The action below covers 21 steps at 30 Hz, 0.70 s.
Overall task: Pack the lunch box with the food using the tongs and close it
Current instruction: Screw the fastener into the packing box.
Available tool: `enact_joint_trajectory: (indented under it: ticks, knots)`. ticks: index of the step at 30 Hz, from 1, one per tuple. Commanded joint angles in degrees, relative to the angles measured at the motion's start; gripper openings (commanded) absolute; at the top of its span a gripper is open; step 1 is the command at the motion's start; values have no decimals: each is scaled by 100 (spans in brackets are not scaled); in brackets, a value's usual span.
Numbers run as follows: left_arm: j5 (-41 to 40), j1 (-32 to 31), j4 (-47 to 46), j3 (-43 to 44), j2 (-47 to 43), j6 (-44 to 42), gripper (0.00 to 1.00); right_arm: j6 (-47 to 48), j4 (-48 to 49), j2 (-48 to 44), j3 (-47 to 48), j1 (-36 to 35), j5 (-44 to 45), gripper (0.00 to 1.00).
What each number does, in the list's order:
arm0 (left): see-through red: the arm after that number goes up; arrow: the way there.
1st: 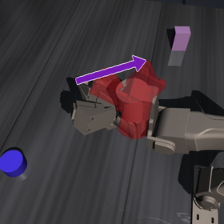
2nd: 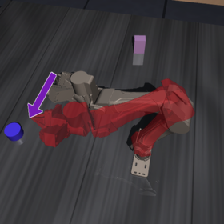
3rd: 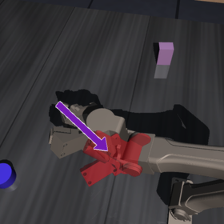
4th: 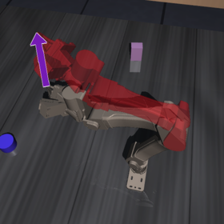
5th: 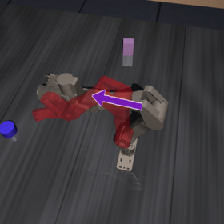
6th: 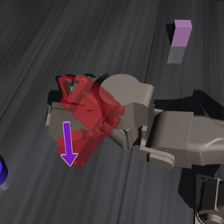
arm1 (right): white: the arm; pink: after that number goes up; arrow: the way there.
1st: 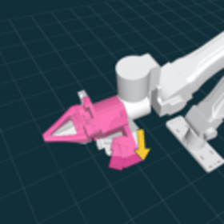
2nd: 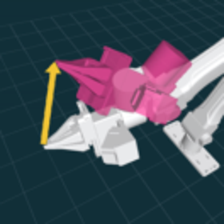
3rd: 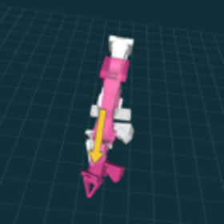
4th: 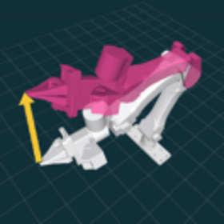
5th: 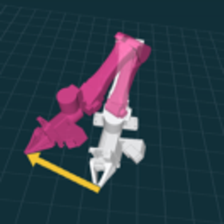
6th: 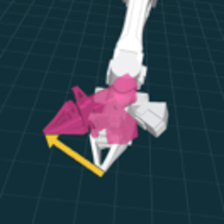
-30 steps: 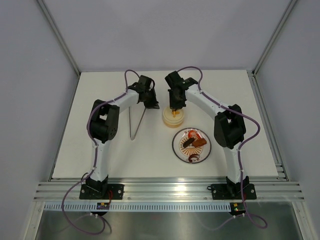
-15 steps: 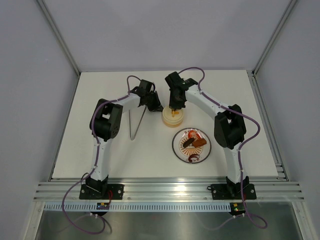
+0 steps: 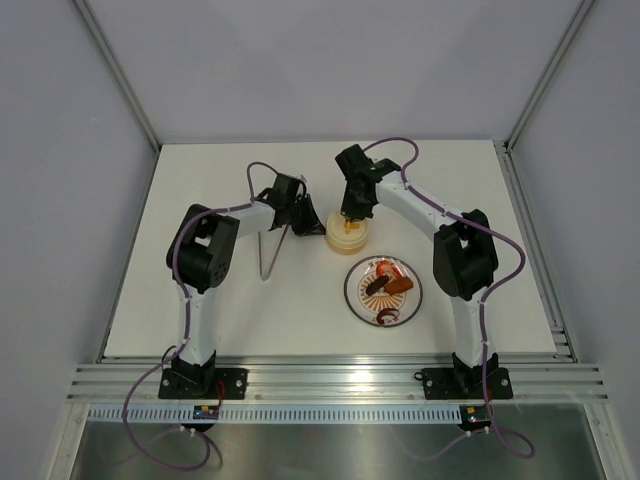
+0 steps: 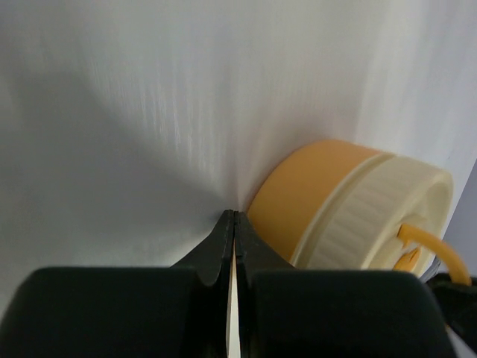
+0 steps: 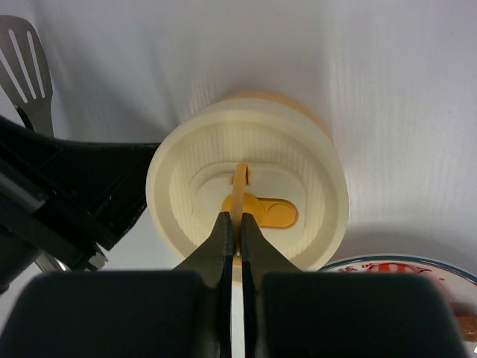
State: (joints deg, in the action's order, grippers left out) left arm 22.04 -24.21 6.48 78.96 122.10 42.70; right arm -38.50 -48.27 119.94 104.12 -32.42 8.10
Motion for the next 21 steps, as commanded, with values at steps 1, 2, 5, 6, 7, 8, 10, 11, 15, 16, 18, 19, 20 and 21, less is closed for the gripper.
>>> enact_joint_trajectory:
  ticks: [1, 2, 5, 6, 7, 8, 10, 11, 15, 16, 18, 19, 20, 21]
  knots:
    - [178, -365, -225, -433, -529, 133, 0, -290, 55, 73, -347, 122, 333, 0]
    - [169, -392, -270, -538, -599, 142, 0, -272, 81, 56, -365, 140, 315, 0]
    - [90, -506, -375, -908, -872, 169, 0, -115, 125, 47, -366, 157, 263, 0]
    - [55, -550, -384, -1048, -951, 160, 0, -62, 160, 38, -374, 166, 228, 0]
    - [-67, -594, -315, -1093, -1082, 116, 0, 52, 204, 21, -401, 166, 166, 0]
    - [-129, -594, -271, -1128, -1144, 107, 0, 192, 213, 21, -410, 166, 114, 0]
    - [-410, -481, -35, -1120, -1259, 55, 0, 412, 309, -49, -497, 166, -44, 0]
    - [-463, -410, 45, -1067, -1259, 28, 0, 588, 388, -84, -541, 166, -141, 0]
    - [-718, 3, 459, -505, -1084, -95, 0, 949, 345, -225, -638, 166, -204, 0]
    - [-745, 117, 564, -400, -1040, -147, 0, 985, 336, -234, -664, 166, -203, 0]
    - [-754, 214, 635, -83, -899, -183, 0, 1143, 275, -261, -673, 166, -282, 0]
    - [-763, 258, 644, 5, -838, -226, 0, 1204, 266, -261, -708, 166, -343, 0]
    - [-763, 267, 661, 240, -768, -270, 0, 1326, 274, -261, -717, 166, -457, 0]
    - [-711, 285, 722, 426, -541, -323, 0, 1380, 266, -269, -735, 175, -510, 0]
